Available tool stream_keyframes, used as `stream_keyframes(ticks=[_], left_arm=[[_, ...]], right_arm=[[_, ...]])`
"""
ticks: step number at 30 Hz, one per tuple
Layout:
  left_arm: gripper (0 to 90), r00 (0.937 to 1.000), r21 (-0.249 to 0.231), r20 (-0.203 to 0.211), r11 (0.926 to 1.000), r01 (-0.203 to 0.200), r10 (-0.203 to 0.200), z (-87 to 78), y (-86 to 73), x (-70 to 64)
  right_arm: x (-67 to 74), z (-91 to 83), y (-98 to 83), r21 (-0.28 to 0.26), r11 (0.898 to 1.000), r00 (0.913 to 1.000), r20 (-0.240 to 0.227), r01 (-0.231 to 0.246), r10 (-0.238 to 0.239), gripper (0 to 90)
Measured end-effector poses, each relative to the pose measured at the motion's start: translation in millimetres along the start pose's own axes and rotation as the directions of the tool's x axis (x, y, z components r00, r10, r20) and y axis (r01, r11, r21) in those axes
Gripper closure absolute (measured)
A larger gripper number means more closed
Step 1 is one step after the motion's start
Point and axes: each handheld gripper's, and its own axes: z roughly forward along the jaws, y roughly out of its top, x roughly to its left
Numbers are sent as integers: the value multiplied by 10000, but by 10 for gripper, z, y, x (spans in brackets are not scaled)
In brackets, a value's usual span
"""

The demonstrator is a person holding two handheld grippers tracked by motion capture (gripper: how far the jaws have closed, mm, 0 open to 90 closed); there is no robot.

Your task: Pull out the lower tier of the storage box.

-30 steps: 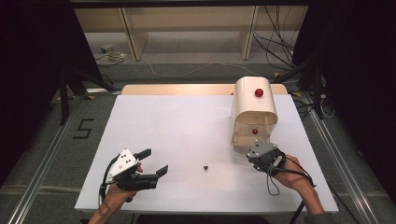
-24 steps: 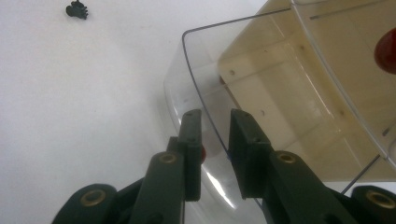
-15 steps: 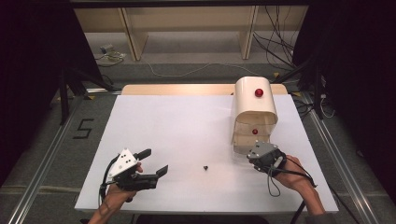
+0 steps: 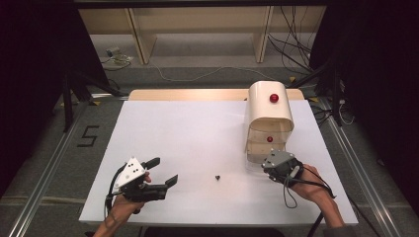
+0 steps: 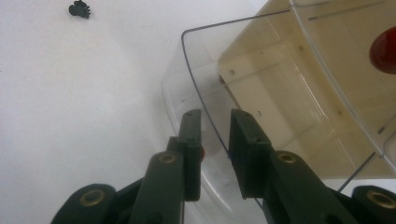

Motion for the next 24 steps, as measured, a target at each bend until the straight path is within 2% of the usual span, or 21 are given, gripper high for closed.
stream_keyframes(ticks=[6,15,24], left_arm=[[143,10000,15,-14,10000,13,-13,4,-2,-3],[144,10000,17,-14,10000,-4,4,5,-1,-2],[143,10000,16,-6,10000,9,-9,5,-2,-3]], right_arm=[[2,-15,22,-8,10000,9999,151,-79,79,730],[0,-76,62,-337,9993,9996,248,-141,149,697],[34,-131,144,-828,9959,9992,157,-352,366,581]])
